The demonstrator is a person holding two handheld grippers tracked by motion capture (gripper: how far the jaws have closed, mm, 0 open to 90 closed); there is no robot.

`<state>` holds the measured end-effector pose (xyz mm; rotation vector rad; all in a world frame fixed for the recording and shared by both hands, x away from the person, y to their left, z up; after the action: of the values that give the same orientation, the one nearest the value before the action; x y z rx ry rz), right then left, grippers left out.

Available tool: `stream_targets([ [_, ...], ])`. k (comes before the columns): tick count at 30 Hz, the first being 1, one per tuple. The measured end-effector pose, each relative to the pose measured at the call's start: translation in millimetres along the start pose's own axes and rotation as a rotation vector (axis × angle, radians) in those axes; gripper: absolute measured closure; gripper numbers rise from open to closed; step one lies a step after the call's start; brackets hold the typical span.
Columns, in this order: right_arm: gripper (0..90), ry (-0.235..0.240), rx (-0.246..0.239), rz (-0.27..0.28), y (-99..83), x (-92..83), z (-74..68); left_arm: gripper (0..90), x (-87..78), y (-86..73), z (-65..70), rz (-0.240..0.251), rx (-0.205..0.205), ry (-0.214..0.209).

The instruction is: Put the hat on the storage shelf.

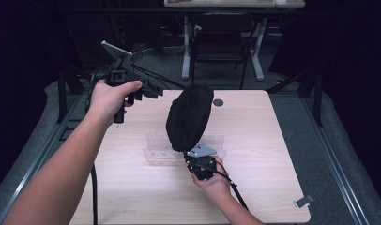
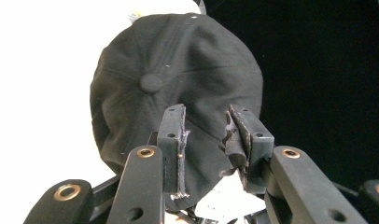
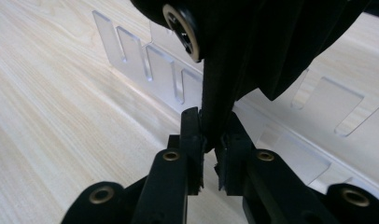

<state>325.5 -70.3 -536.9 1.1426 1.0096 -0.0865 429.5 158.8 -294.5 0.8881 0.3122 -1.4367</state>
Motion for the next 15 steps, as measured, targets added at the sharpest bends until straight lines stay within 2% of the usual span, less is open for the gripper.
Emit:
stream_targets([
  [2,81.0,0.009,0.009,-0.018,-3.2,1.1,0.0,67.5,-2.0,-1.6,-4.7,0.008,-0.012,0.003],
  [5,79.4,0.016,0.011,-0.014,-6.9,1.2,0.6,66.6,-3.9,-2.9,-8.3,0.009,-0.024,0.004],
  [7,71.7,0.038,0.019,-0.021,-10.0,-0.8,1.6,66.4,-5.0,-3.6,-11.1,0.011,-0.032,0.005],
  [11,67.6,0.061,0.026,-0.045,-11.3,-6.0,4.1,64.8,-8.6,-5.6,-18.7,0.018,-0.038,0.014],
  [12,66.9,0.071,0.025,-0.066,-11.8,-8.3,5.4,63.8,-9.1,-6.2,-20.7,0.019,-0.042,0.018],
  [14,65.8,0.081,0.035,-0.054,-12.9,-9.3,6.2,63.1,-9.3,-7.1,-22.7,0.020,-0.048,0.021],
  [15,64.4,0.091,0.045,-0.058,-15.3,-12.5,7.5,62.7,-9.7,-8.5,-28.4,0.014,-0.047,0.037],
])
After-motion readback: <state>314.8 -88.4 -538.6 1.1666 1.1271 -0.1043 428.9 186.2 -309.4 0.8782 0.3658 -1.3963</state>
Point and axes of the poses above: each handheld gripper's, and its own axes: x roughly forward along the jaws, y roughly out of its top, z roughly to its right, the point moved 1 cm from there along x, roughly forward along the jaws, and after that the axes turned 9 degrees about -z, right-handed, at the moved point
